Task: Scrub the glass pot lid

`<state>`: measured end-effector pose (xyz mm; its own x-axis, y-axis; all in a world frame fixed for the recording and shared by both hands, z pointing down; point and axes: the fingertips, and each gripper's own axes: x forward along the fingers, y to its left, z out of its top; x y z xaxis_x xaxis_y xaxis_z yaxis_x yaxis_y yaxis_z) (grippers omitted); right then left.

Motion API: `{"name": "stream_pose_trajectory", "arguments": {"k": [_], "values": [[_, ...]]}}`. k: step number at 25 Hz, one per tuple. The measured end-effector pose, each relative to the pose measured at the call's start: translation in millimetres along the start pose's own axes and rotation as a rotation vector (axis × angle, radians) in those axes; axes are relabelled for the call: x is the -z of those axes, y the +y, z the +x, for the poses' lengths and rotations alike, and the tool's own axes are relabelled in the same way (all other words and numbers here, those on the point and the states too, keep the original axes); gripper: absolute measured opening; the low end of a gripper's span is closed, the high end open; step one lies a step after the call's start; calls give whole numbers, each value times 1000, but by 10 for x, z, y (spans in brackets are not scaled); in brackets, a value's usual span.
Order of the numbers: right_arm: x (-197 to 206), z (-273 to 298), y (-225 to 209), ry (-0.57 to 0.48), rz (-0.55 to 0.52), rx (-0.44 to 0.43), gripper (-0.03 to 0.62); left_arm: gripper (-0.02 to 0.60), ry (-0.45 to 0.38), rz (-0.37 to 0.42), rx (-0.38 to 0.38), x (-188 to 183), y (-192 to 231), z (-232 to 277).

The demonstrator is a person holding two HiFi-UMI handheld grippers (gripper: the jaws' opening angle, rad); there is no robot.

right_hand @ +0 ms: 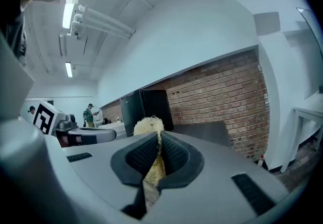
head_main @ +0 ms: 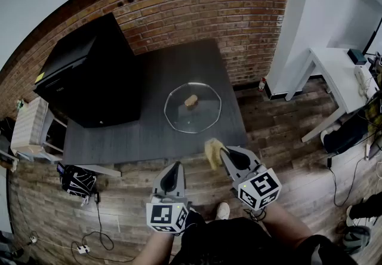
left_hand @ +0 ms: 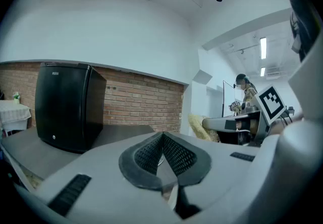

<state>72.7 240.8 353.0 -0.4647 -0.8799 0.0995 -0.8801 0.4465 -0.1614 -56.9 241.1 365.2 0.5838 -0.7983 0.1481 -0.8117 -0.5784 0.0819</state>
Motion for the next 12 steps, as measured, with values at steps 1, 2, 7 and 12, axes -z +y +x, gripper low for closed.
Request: {"name": "stream_pose_trajectory", "arguments": {"k": [1, 2, 7, 12], "values": [[3, 2, 3, 0, 0, 0, 25, 32, 1, -1, -2, 0, 4, -4], [6, 4, 6, -1, -1, 0, 25, 32, 1, -2, -3, 0, 6, -8], [-11, 2, 29, -11, -10, -17, 25, 32, -1, -1, -4, 2, 2, -10], [-55, 12, 93, -25, -56, -44, 25, 32, 1, 2, -8, -13, -4, -3]]}}
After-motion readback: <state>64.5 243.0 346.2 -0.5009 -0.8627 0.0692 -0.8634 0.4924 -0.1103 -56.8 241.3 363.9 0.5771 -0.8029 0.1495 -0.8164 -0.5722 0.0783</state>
